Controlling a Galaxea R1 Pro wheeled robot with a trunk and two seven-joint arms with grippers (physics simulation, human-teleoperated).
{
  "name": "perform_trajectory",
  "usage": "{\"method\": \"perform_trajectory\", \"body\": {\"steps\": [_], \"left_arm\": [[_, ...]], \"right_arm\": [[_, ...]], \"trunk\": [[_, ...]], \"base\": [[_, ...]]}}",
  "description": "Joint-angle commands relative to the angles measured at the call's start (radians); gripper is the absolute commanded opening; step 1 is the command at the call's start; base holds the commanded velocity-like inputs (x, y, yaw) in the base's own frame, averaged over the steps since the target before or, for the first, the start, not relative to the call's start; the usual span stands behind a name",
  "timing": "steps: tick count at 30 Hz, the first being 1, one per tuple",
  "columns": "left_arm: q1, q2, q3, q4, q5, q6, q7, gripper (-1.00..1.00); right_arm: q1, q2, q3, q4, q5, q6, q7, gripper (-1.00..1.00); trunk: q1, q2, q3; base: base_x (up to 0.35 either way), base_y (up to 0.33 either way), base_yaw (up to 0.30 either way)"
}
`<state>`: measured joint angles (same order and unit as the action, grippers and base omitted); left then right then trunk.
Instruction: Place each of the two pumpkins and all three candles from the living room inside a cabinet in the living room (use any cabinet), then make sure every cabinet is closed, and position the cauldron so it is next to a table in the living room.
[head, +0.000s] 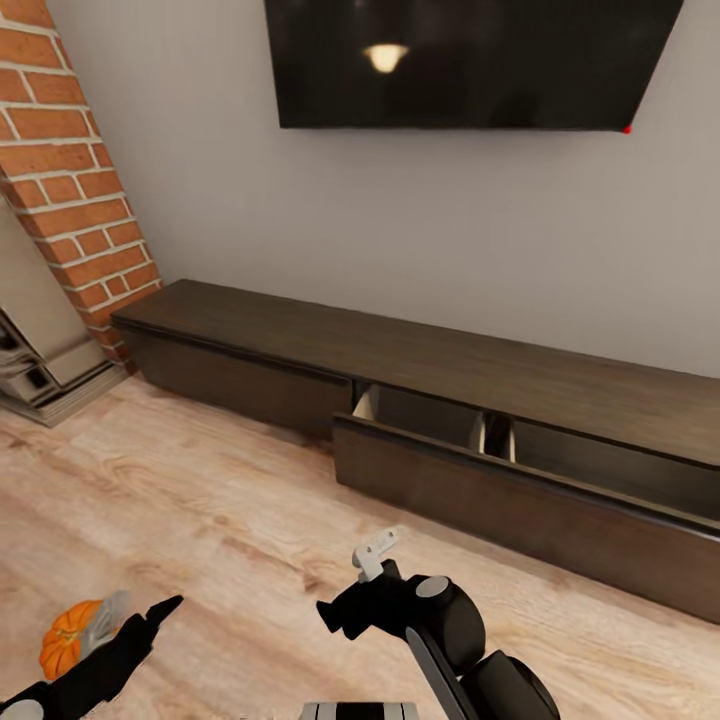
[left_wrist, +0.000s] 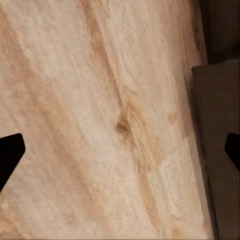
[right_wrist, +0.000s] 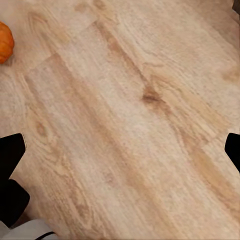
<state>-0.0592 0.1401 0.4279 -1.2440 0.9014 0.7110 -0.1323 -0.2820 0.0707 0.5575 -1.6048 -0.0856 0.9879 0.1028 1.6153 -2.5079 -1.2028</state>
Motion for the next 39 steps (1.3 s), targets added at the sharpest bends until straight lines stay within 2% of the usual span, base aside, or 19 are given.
{"method": "perform_trajectory", "body": {"steps": [1, 4, 10, 15, 18, 19, 20, 21, 22, 24, 25, 28, 31, 33, 36, 38, 39], "left_arm": [[-0.007, 0.013, 0.001, 0.011, 0.000, 0.004, -0.018, 1.00], [-0.011, 0.033, 0.004, 0.033, -0.003, 0.000, -0.048, 1.00], [-0.005, 0.051, 0.010, 0.112, -0.004, -0.045, -0.061, 1.00], [0.023, 0.056, 0.067, 0.127, -0.002, -0.074, -0.064, 1.00], [0.031, 0.051, 0.076, 0.130, -0.005, -0.087, -0.062, 1.00], [0.035, 0.046, 0.075, 0.134, -0.005, -0.123, -0.063, 1.00], [0.036, 0.046, 0.075, 0.134, -0.005, -0.126, -0.063, 1.00], [0.037, 0.045, 0.075, 0.134, -0.005, -0.131, -0.064, 1.00], [0.044, 0.043, 0.074, 0.134, -0.003, -0.136, -0.066, 1.00], [0.052, 0.043, 0.074, 0.132, -0.002, -0.138, -0.068, 1.00], [0.054, 0.043, 0.073, 0.131, -0.001, -0.138, -0.068, 1.00], [0.056, 0.043, 0.072, 0.131, 0.000, -0.139, -0.067, 1.00], [0.051, 0.046, 0.069, 0.148, -0.002, -0.136, -0.065, 1.00], [0.031, 0.051, 0.059, 0.202, -0.002, -0.134, -0.068, 1.00], [-0.048, 0.077, 0.029, 0.352, -0.004, -0.136, -0.123, 1.00], [-0.108, 0.104, -0.011, 0.485, -0.006, -0.140, -0.177, 1.00], [-0.171, 0.128, -0.057, 0.602, -0.007, -0.157, -0.206, 1.00]], "right_arm": [[0.001, 0.000, 0.001, 0.000, 0.000, 0.000, 0.000, 1.00], [0.002, 0.000, 0.002, -0.001, 0.000, 0.000, 0.000, 1.00], [0.002, -0.001, 0.002, -0.003, -0.001, -0.002, 0.000, 1.00], [0.001, 0.005, -0.008, -0.002, -0.008, -0.002, 0.002, 1.00], [-0.001, 0.009, -0.011, 0.025, -0.015, -0.003, 0.008, 1.00], [-0.009, 0.013, -0.034, 0.115, -0.090, -0.062, 0.014, 1.00], [-0.010, 0.013, -0.041, 0.133, -0.117, -0.085, 0.015, 1.00], [-0.012, 0.012, -0.055, 0.170, -0.180, -0.135, 0.016, 1.00], [-0.033, 0.007, -0.069, 0.237, -0.307, -0.206, 0.023, 1.00], [-0.072, 0.002, -0.077, 0.313, -0.388, -0.242, 0.064, 1.00], [-0.099, -0.006, -0.091, 0.361, -0.412, -0.252, 0.152, 1.00], [-0.134, -0.032, -0.163, 0.445, -0.421, -0.263, 0.340, 1.00], [-0.172, -0.039, -0.195, 0.515, -0.418, -0.305, 0.405, 1.00], [-0.182, -0.042, -0.201, 0.527, -0.417, -0.340, 0.420, 1.00], [-0.186, -0.047, -0.202, 0.492, -0.416, -0.363, 0.429, 1.00], [-0.184, -0.050, -0.202, 0.436, -0.409, -0.367, 0.430, 1.00], [-0.183, -0.049, -0.201, 0.390, -0.347, -0.365, 0.425, 1.00]], "trunk": [[0.000, 0.000, -0.001], [0.000, 0.000, -0.004], [0.000, 0.000, -0.008], [0.000, 0.000, -0.012], [0.000, 0.000, -0.015], [0.000, 0.000, -0.015], [0.000, 0.000, -0.015], [0.000, 0.000, -0.015], [0.000, 0.000, -0.016], [0.000, 0.000, -0.016], [0.000, 0.000, -0.017], [0.000, 0.000, -0.018], [0.000, 0.000, -0.020], [0.000, 0.000, -0.021], [0.000, 0.000, -0.023], [0.000, 0.000, -0.024], [0.000, 0.000, -0.024]], "base": [[0.000, 0.000, 0.242], [0.000, 0.000, 0.244], [0.000, 0.070, 0.248], [0.000, 0.278, 0.250], [0.002, 0.324, 0.251], [0.059, 0.334, 0.269], [0.064, 0.334, 0.271], [0.070, 0.335, 0.273], [0.076, 0.335, 0.275], [0.079, 0.336, 0.276], [0.081, 0.336, 0.276], [0.081, 0.336, 0.276], [0.091, 0.335, 0.276], [0.108, 0.334, 0.276], [0.114, 0.333, 0.276], [0.116, 0.333, 0.276], [0.148, 0.317, 0.258]]}}
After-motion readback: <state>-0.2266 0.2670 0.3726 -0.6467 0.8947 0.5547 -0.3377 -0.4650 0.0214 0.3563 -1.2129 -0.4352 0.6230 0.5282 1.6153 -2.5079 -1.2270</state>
